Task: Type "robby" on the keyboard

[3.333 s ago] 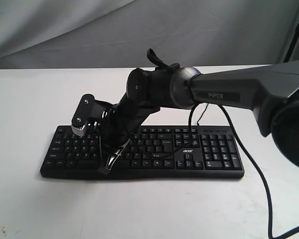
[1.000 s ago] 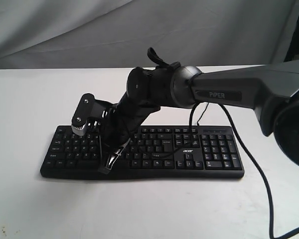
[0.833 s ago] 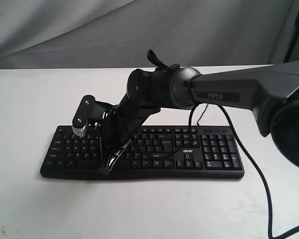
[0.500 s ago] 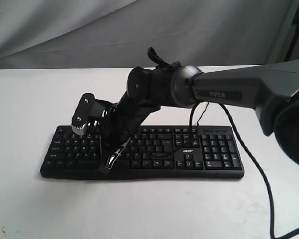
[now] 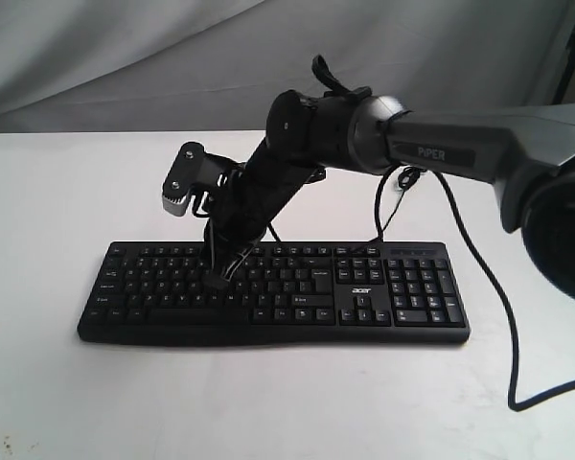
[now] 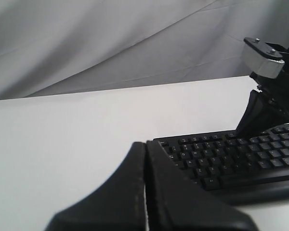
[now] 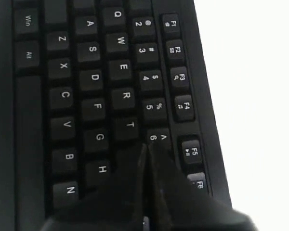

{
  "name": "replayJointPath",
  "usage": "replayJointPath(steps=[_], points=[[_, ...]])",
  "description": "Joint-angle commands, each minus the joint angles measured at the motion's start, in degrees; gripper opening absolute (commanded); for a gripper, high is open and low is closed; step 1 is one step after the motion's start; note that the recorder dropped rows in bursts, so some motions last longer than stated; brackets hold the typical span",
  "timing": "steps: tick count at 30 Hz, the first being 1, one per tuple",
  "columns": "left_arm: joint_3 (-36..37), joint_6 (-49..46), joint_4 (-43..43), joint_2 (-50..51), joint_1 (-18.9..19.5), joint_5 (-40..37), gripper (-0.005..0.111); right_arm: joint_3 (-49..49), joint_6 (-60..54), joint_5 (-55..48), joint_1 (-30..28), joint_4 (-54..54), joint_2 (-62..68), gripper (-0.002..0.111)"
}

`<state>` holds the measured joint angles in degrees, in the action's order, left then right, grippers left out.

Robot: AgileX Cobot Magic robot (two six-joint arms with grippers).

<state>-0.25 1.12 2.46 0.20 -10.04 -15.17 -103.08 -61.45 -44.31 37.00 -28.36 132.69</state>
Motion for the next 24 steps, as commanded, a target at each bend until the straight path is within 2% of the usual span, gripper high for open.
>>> replayJointPath(steps=[1, 24], points=[[0.2, 0.2, 0.3, -0.2, -0.3, 0.3, 0.0, -2.7, -0.5, -2.3, -0.3, -0.7, 1.7, 0.0], [0.2, 0.2, 0.3, -0.2, -0.3, 0.3, 0.0, -2.7, -1.1, -1.6, -0.3, -1.4, 2.9, 0.0]])
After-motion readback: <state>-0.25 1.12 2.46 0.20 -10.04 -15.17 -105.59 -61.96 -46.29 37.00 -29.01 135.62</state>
